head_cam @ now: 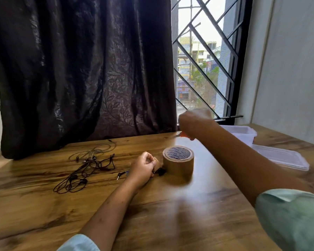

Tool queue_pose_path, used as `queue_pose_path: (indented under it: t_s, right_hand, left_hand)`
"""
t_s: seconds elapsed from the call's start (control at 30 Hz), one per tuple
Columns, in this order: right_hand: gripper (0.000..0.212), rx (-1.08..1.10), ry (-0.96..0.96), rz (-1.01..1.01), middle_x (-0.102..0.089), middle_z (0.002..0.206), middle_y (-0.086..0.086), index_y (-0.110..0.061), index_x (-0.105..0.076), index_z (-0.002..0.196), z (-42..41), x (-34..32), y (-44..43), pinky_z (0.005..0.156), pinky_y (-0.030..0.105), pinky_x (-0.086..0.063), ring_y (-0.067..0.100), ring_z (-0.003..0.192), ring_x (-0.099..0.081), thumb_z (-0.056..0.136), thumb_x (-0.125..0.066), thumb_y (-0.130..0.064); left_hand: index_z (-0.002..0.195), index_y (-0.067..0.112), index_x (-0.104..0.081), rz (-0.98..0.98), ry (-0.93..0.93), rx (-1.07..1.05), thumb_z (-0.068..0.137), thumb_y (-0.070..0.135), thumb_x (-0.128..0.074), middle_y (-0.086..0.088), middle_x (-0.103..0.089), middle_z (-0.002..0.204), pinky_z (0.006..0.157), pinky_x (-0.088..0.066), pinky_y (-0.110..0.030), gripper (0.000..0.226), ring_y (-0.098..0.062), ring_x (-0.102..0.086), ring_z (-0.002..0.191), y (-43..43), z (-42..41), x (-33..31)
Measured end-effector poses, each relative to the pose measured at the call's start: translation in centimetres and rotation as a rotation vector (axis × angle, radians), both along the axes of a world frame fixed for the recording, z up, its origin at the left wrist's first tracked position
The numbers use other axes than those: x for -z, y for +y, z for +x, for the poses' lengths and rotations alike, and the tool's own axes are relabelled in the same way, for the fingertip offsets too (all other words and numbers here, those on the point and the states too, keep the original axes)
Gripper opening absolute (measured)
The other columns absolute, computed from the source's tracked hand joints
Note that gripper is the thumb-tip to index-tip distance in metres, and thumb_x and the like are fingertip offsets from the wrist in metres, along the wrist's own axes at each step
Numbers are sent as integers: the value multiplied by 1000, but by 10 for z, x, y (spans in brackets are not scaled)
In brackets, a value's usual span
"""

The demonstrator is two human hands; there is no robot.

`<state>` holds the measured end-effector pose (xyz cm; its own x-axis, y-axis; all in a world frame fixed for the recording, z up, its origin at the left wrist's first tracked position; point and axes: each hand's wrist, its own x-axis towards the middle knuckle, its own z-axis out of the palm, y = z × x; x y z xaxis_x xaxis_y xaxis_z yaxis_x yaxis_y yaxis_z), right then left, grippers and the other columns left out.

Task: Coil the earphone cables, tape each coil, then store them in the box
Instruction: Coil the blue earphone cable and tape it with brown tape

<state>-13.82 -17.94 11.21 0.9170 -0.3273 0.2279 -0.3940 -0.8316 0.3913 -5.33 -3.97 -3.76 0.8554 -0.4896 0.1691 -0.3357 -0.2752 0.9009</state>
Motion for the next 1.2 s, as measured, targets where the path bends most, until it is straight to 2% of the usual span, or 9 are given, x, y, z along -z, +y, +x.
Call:
queue_pose_path:
  t_s: [0.13, 0.23, 0.4, 0.53, 0.73, 0.87, 0.93, 1.07, 1.2]
  right_hand:
    - [37, 207, -157, 344, -63, 107, 7, -12, -64, 111, -7, 34, -55, 71, 30, -41, 26, 101, -60, 79, -75, -29]
    - [37, 307, -215, 538, -64, 114, 11, -10, -61, 107, -9, 83, -82, 73, 29, -43, 29, 104, -61, 76, -76, -25]
    - [29, 313, -295, 740, -70, 98, 13, -10, -68, 94, -2, 121, -94, 73, 27, -51, 27, 89, -66, 71, -77, -25]
    - [23, 282, -357, 928, -71, 91, 16, -8, -72, 88, 5, 125, -93, 78, 34, -57, 27, 84, -69, 69, -82, -16]
    - [27, 232, -458, 856, -65, 108, 14, -8, -65, 103, 12, 135, -86, 81, 29, -47, 27, 102, -60, 81, -69, -25]
    - [24, 148, -551, 878, -64, 113, 15, -11, -59, 110, 22, 139, -82, 86, 34, -43, 30, 105, -59, 90, -59, -24]
    - [26, 92, -679, 974, -67, 110, 15, -12, -58, 114, 26, 137, -79, 88, 37, -45, 31, 101, -62, 92, -58, -25]
    - [25, -150, -890, 1129, -69, 90, 10, -16, -54, 117, 27, 123, -62, 79, 46, -54, 27, 84, -66, 93, -58, -22]
    - [26, -352, -890, 1096, -66, 93, -1, -19, -48, 122, 26, 119, -38, 72, 35, -52, 18, 78, -62, 96, -48, -14]
  left_hand:
    - [83, 22, -50, 22, 20, 7, 96, 17, -49, -3, -59, 83, 71, -50, -38, 14, -17, -53, 71, 0, 1, 2]
    - [84, 23, -49, 19, 46, 11, 97, 18, -47, -6, -57, 86, 65, -46, -35, 15, -18, -51, 73, 0, 2, 3]
    - [87, 21, -48, 1, 102, 17, 98, 17, -43, -10, -55, 87, 59, -42, -30, 13, -19, -49, 70, -1, 1, 1]
    - [95, 18, -49, -11, 122, 14, 99, 19, -42, -19, -61, 102, 67, -45, -36, 8, -23, -52, 78, 0, 0, 0]
    - [104, 11, -48, -43, 107, 3, 100, 17, -39, -20, -60, 109, 67, -47, -33, 12, -23, -52, 81, -2, 0, 2]
    - [102, 11, -45, -100, 94, -9, 102, 18, -35, -16, -58, 96, 56, -43, -29, 12, -17, -49, 67, -2, -1, 1]
    - [105, 15, -45, -118, 109, -7, 103, 20, -32, -13, -59, 99, 53, -44, -26, 13, -17, -53, 70, -1, -2, -1]
    - [106, 15, -46, -122, 114, 18, 103, 21, -31, -13, -65, 106, 58, -47, -25, 17, -21, -63, 90, 0, -5, -3]
    - [106, 19, -51, -166, 136, 40, 103, 27, -30, -9, -72, 97, 65, -48, -28, 22, -19, -65, 94, -1, -11, -5]
